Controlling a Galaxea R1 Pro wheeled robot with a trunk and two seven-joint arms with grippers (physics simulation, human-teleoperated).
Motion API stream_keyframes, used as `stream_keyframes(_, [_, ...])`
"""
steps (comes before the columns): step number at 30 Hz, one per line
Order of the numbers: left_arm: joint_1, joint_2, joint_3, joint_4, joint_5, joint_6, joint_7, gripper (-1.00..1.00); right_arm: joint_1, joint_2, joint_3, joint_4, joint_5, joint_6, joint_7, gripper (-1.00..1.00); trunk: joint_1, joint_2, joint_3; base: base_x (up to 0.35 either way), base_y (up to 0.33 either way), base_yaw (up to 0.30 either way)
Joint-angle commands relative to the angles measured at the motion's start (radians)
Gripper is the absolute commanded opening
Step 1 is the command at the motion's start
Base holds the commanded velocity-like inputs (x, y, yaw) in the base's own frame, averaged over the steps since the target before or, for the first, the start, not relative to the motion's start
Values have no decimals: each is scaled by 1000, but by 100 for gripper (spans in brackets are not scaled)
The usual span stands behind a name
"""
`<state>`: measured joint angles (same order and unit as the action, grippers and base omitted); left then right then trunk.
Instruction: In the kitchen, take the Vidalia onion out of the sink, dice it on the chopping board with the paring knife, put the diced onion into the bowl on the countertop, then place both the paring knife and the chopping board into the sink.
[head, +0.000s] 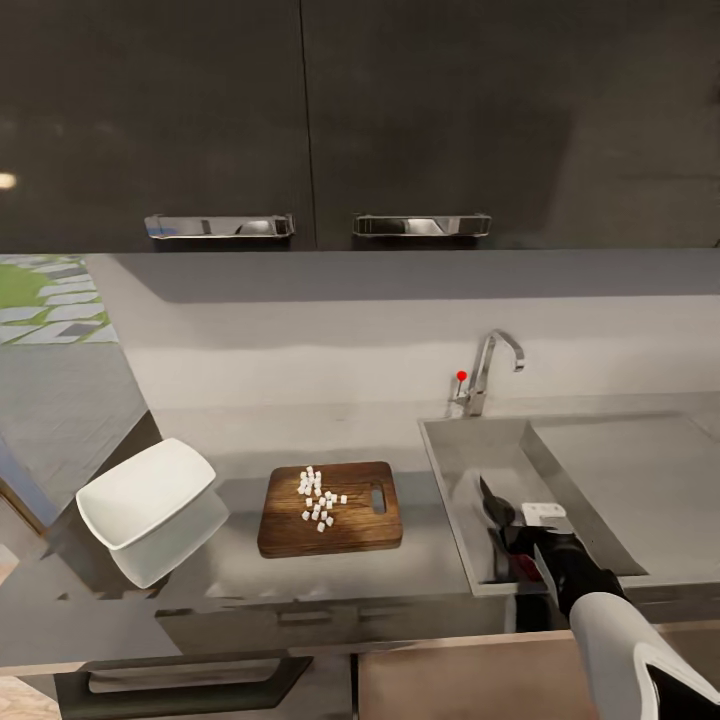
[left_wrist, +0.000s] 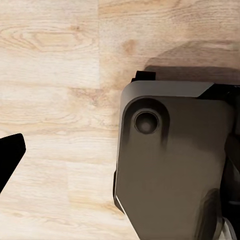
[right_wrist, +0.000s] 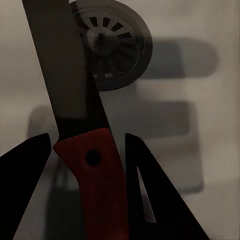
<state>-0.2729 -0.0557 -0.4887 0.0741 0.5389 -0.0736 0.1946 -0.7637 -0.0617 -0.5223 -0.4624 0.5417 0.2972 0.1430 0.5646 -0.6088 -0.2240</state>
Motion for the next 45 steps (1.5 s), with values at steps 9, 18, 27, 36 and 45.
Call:
stream_keyframes(9, [-2, 2, -5, 4, 5, -6, 0, 100, 0, -3, -14, 2, 7, -6, 10, -100, 0, -1, -2, 0, 0, 0])
stream_keyframes(18, [-2, 2, -6, 4, 5, -6, 0, 100, 0, -3, -13, -16, 7, -13, 16, 100, 0, -1, -2, 0, 0, 0])
stream_keyframes(27, [-2, 14, -8, 3, 1, -4, 2, 100, 0, -2, -12, -59, 7, -12, 22, 100, 0, -1, -2, 0, 0, 0])
stream_keyframes(36, [-2, 46, -10, 1, 0, -6, 1, 100, 0, 0, -10, -439, 6, 171, 190, 100, 0, -1, -2, 0, 0, 0])
stream_keyframes(45, [-2, 47, -10, 1, -1, -6, 1, 100, 0, 1, -7, -677, 32, 364, 432, 100, 0, -1, -2, 0, 0, 0])
